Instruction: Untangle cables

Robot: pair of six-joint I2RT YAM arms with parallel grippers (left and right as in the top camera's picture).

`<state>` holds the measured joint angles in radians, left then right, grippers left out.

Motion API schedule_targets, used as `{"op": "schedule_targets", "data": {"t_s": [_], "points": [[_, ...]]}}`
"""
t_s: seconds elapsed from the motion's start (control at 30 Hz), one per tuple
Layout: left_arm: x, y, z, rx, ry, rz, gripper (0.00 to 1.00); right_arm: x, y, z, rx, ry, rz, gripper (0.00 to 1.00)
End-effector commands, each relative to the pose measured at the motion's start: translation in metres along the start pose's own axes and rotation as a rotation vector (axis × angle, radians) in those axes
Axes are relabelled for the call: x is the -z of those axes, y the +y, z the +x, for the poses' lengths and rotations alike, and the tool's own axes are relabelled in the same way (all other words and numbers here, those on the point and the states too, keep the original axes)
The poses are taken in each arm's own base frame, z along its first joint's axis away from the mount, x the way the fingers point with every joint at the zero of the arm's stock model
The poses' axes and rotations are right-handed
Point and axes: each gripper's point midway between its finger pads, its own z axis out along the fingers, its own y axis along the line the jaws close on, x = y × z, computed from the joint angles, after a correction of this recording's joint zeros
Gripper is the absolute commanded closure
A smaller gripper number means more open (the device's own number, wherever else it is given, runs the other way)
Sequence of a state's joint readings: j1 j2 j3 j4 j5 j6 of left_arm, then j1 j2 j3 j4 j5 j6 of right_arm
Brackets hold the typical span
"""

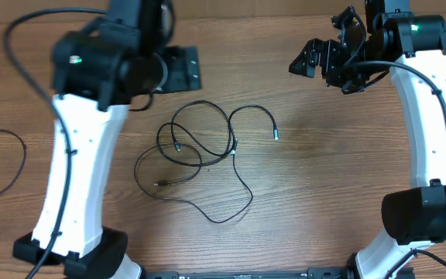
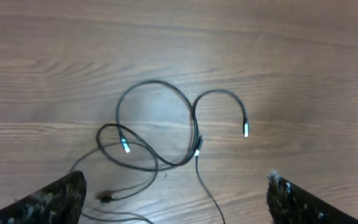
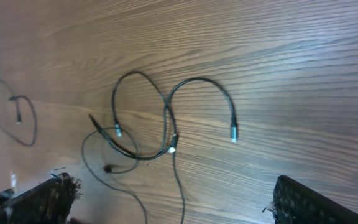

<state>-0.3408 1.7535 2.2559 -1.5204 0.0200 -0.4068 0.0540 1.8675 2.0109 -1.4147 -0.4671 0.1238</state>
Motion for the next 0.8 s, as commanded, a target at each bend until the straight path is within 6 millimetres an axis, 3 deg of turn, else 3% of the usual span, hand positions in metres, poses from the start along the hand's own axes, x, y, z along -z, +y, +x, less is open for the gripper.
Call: {"op": "schedule_targets", "data": {"t_s": [0.0,0.1,0.2,0.33,0.47,0.67,0.77], "points": [[-0.037,-0.022,0.021,-0.086,0.065,0.019,0.08,0.011,0.0,-0.006,0.019,-0.042,0.033,0.0],[-0.082,-0.025,0.046,-0.167,0.138,0.006,0.08,0.011,0.0,-0.004,0.017,-0.037,0.034,0.0],[-0.117,-0.007,0.067,-0.301,0.206,-0.018,0.08,0.011,-0.001,-0.002,0.013,-0.029,0.036,0.0],[-0.154,0.02,0.077,-0.442,0.237,0.052,0.08,0.01,-0.001,0.0,0.01,-0.02,0.037,0.0],[-0.169,0.03,0.089,-0.623,0.243,0.273,0.07,0.01,-0.001,0.001,0.009,-0.017,0.037,0.0],[-0.196,0.073,0.102,-0.692,0.254,0.253,0.1,0.01,-0.001,0.002,0.005,-0.01,0.039,0.0],[-0.204,0.076,0.113,-0.767,0.259,0.271,0.16,0.005,-0.004,0.006,-0.004,0.007,0.042,0.0]]}}
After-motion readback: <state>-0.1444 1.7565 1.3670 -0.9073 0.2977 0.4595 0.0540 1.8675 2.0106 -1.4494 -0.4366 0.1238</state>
